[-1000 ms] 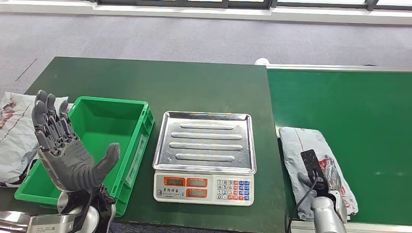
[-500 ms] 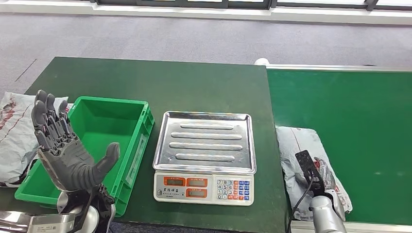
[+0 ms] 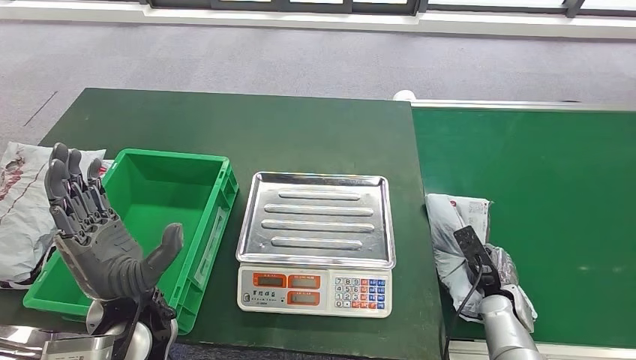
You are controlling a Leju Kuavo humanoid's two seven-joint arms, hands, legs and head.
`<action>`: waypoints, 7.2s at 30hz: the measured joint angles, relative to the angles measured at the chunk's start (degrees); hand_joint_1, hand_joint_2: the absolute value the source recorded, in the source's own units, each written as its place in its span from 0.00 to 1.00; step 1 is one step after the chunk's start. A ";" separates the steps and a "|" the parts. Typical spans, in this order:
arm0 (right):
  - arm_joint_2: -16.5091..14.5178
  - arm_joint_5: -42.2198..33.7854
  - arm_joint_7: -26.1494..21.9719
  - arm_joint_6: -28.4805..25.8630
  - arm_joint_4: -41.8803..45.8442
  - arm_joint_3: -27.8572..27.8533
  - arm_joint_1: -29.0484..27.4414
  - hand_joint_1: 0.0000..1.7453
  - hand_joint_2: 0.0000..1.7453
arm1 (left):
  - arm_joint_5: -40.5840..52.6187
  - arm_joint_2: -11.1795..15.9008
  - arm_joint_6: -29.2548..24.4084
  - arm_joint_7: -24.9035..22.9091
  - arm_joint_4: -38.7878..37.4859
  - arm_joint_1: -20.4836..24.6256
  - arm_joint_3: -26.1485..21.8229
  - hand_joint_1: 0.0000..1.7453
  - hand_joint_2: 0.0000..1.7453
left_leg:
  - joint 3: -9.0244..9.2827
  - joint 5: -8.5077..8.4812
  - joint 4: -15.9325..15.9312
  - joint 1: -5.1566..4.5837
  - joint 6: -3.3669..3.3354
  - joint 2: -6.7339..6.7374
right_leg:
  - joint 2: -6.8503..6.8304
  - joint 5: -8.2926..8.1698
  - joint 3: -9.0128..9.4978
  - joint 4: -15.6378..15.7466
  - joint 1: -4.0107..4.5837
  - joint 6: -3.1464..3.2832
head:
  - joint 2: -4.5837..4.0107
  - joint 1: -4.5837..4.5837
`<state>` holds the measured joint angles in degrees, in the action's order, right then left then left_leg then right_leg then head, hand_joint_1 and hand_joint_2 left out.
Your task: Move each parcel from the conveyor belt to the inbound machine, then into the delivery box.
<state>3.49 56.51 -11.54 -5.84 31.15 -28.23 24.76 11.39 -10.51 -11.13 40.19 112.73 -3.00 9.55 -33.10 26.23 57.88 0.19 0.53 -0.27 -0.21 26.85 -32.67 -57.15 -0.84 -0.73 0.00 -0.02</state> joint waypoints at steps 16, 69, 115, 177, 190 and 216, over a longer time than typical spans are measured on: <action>-2.84 0.81 0.72 -9.11 12.90 1.46 -3.93 1.00 1.00 | 1.03 -0.95 -0.27 0.00 1.92 -1.39 -0.92 0.00 1.00 | -0.11 0.00 0.00 0.00 0.00 -0.09 | -0.12 0.01 -0.05 -0.02 0.00 0.01 | 0.00 0.01; -13.58 10.00 3.52 -9.92 52.29 35.85 -12.17 1.00 1.00 | 0.26 -2.73 1.65 0.00 -0.27 2.22 -2.25 0.00 1.00 | -0.18 -0.05 -0.01 0.01 0.02 -0.03 | -0.06 -0.01 -0.18 -0.03 0.01 0.08 | 0.00 0.00; -13.52 -2.94 -2.77 0.95 39.10 45.52 -9.33 0.01 1.00 | -0.46 -2.73 1.85 0.00 -2.60 3.37 -1.68 0.00 1.00 | -0.18 -0.06 -0.01 0.01 0.02 -0.02 | -0.04 -0.01 -0.22 -0.03 0.02 0.08 | 0.00 0.00; -11.79 -5.63 -15.57 -33.61 72.79 48.54 -19.38 0.00 1.00 | 3.08 -2.72 5.30 -5.56 -18.73 11.38 3.12 0.00 1.00 | -0.15 -0.07 -0.01 0.01 0.03 0.02 | 0.02 -0.05 -0.23 -0.02 0.01 0.09 | 0.00 0.00; -11.99 -9.09 -16.48 -33.65 72.33 52.13 -15.35 0.00 1.00 | 3.85 -7.01 9.28 -6.75 -42.57 24.51 4.02 0.00 1.00 | -0.17 -0.11 0.00 0.01 0.06 0.02 | 0.05 -0.14 -0.24 -0.03 0.01 0.08 | 0.00 0.01; -13.26 -11.46 -18.08 -33.79 68.05 53.52 -12.67 0.00 1.00 | 17.40 -10.27 -1.18 -10.39 -77.29 36.57 8.74 0.00 1.00 | -0.21 -0.11 0.00 0.01 0.05 0.02 | 0.06 -0.16 -0.27 -0.03 0.01 0.05 | 0.00 0.00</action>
<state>-9.77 45.05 -29.62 -39.63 99.20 25.29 12.09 28.79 -20.79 -12.31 29.81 35.44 33.57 18.29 -33.31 26.11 57.88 0.19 0.58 -0.25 -0.15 26.69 -32.94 -57.18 -0.84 -0.68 0.00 -0.02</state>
